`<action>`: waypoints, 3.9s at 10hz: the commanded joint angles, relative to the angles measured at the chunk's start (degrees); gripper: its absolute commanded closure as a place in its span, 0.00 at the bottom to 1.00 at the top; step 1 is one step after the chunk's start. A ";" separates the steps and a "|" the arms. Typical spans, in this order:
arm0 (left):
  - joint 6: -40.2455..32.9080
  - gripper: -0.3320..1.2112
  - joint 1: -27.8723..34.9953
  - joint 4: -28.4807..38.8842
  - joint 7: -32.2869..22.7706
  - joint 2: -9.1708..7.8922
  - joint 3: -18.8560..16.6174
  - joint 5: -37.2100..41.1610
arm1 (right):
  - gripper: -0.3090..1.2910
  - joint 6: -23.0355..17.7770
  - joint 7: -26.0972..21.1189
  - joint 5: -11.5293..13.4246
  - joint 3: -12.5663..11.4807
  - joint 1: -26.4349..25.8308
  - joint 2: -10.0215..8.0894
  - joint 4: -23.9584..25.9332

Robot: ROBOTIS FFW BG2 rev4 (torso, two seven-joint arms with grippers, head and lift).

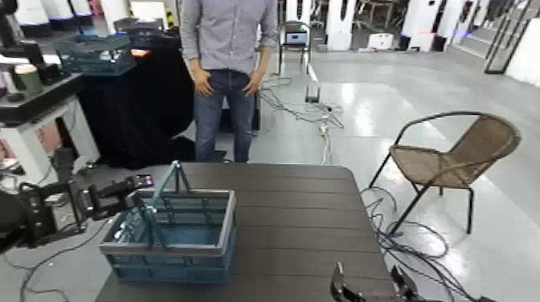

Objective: Grasp the handle of the crate.

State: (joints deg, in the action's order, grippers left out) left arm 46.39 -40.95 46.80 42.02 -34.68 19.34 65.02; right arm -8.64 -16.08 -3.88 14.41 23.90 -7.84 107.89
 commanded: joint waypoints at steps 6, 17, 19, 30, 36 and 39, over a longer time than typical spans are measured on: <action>-1.21 0.36 -5.80 -5.49 2.80 1.99 7.20 0.02 | 0.29 -0.67 0.17 -0.51 0.35 -0.52 -0.25 -0.57; -1.21 0.99 -3.34 -4.26 3.51 2.60 5.80 0.72 | 0.29 -0.67 0.08 -0.95 0.18 -0.26 -0.34 -0.57; 0.46 0.99 -0.18 1.72 2.54 2.69 2.90 0.63 | 0.29 -0.59 0.08 -0.95 0.00 0.00 -0.16 -0.40; 7.58 0.99 28.47 43.64 -24.18 10.43 -21.36 10.39 | 0.29 -1.29 -2.73 2.30 -0.79 0.09 -0.25 0.75; 8.72 0.99 35.06 53.40 -34.72 12.01 -22.06 22.25 | 0.29 -1.64 -3.08 2.48 -0.70 0.09 -0.25 0.75; 8.37 0.99 37.88 53.40 -38.24 13.77 -19.43 29.37 | 0.29 -1.64 -3.35 2.48 -0.70 0.09 -0.43 0.66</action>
State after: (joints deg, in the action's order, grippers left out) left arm 54.91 -3.69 100.24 3.81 -21.22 -0.61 92.91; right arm -10.28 -19.40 -1.41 13.72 23.99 -8.20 108.54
